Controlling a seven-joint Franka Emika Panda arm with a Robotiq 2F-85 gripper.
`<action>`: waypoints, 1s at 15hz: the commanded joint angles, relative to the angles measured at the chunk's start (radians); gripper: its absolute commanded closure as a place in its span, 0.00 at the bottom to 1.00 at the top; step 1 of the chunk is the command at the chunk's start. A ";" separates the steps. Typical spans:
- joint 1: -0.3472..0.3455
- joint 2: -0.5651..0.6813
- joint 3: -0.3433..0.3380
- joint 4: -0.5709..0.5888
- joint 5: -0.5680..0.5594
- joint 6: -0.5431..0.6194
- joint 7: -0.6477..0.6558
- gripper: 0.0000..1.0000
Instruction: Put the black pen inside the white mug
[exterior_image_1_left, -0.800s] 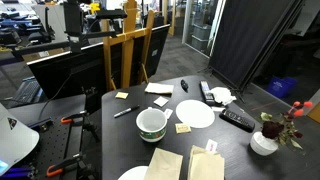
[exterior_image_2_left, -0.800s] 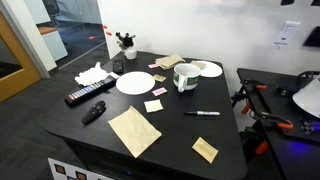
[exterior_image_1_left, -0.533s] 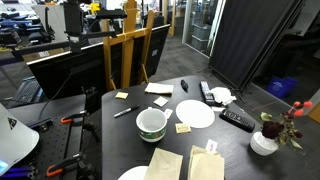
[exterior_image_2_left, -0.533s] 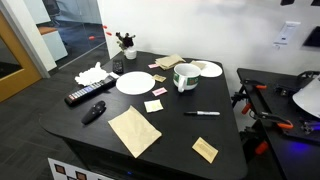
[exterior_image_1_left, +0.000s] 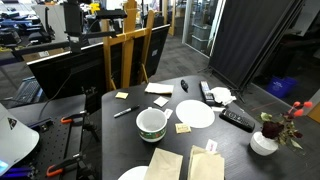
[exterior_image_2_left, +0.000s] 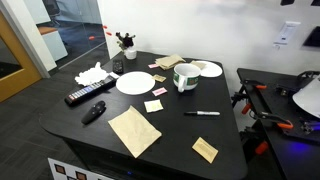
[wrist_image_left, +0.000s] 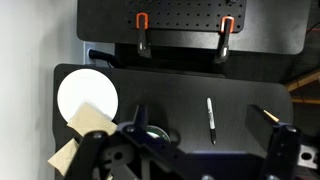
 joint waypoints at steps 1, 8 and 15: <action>0.009 0.001 -0.007 0.001 -0.003 -0.002 0.004 0.00; 0.031 0.016 0.005 -0.053 0.013 0.157 0.011 0.00; 0.063 0.062 -0.001 -0.152 0.049 0.404 -0.001 0.00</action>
